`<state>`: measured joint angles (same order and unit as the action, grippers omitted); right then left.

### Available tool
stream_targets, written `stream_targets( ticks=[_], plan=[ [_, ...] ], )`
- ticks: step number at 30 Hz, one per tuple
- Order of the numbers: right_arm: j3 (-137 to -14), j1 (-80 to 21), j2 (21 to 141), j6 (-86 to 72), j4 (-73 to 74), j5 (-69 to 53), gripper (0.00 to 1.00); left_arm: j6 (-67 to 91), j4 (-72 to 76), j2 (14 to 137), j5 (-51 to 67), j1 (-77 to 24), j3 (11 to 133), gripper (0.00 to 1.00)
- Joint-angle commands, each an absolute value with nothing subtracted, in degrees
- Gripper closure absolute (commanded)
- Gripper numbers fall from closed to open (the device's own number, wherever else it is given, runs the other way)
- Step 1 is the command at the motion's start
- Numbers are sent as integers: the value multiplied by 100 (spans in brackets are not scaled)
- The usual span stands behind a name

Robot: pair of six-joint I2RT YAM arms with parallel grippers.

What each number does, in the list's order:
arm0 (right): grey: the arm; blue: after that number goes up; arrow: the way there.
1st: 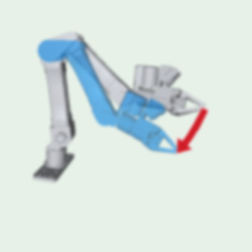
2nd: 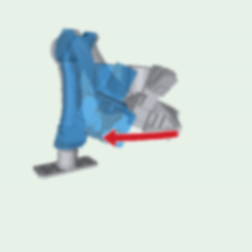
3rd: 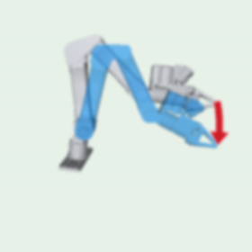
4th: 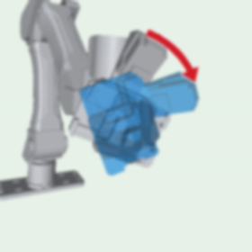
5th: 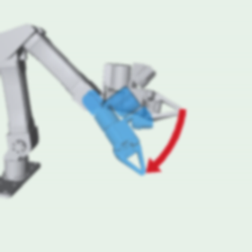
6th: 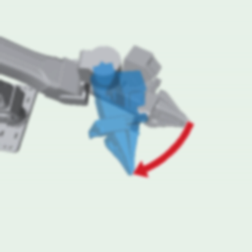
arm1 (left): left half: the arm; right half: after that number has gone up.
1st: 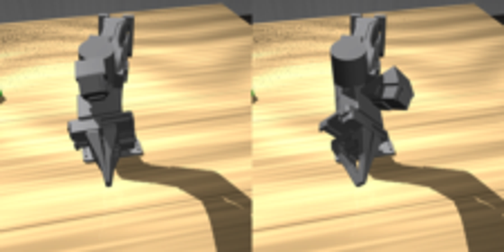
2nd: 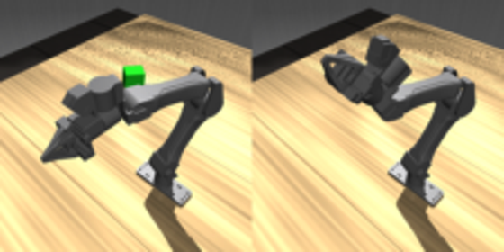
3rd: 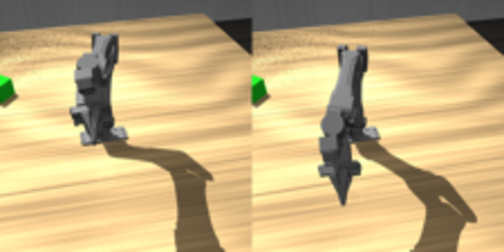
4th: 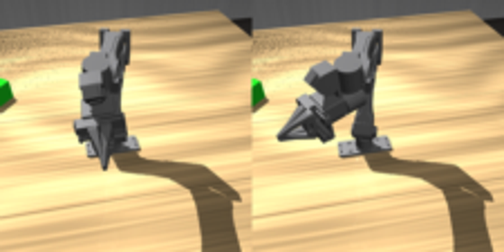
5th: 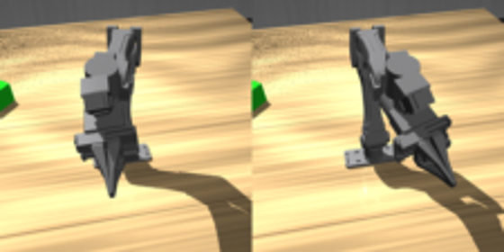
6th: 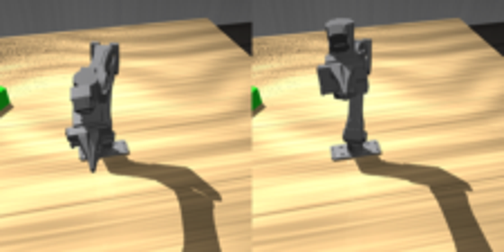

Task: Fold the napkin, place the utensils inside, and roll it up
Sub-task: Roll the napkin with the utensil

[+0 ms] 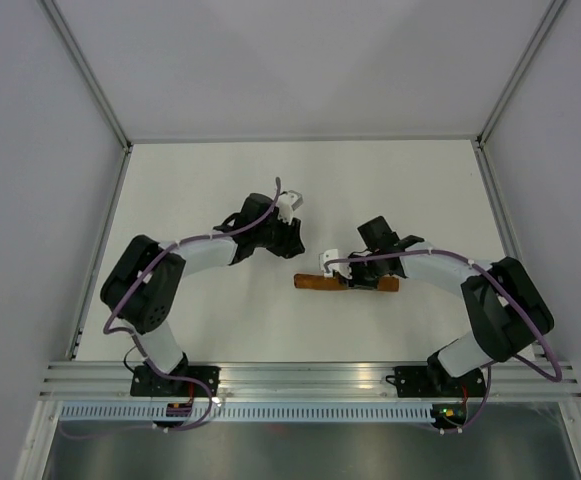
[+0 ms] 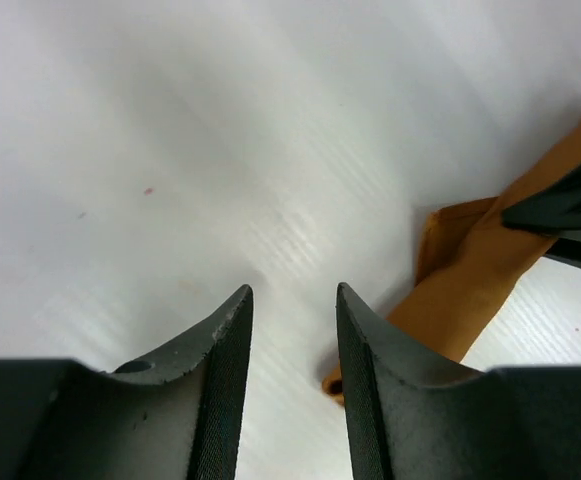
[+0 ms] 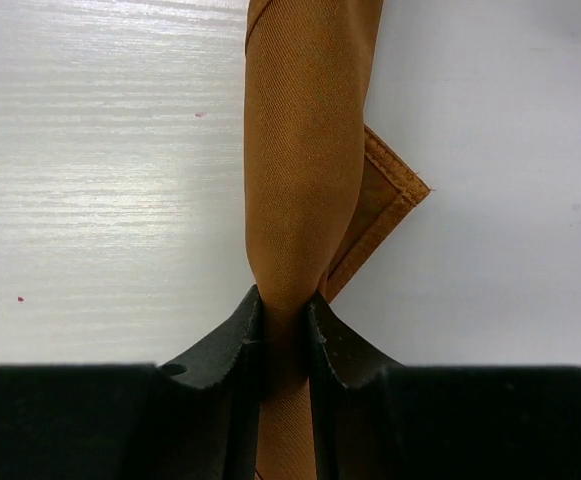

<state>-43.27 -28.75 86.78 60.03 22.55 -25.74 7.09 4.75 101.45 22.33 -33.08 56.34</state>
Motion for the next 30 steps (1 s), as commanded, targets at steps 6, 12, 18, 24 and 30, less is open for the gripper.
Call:
stream_targets(
  ticks=[6,12,18,24,30],
  plan=[
    [-5333,-2646,9825,6354,3980,-2865,89,1151,2933,8273,63,-3340,3772,49],
    [-6335,-2496,10809,6600,4859,-3067,90,862,4050,7656,-228,-3498,2849,48],
    [-7170,-2347,11627,6776,5519,-3155,90,-156,4719,7488,-666,-4295,2444,47],
    [-7742,-2285,12137,6820,5932,-3217,90,-1027,4791,7813,-1002,-5140,2504,44],
    [-7963,-2259,12392,6803,6082,-3217,89,-1827,4167,8691,-923,-5843,3154,44]
  ],
)
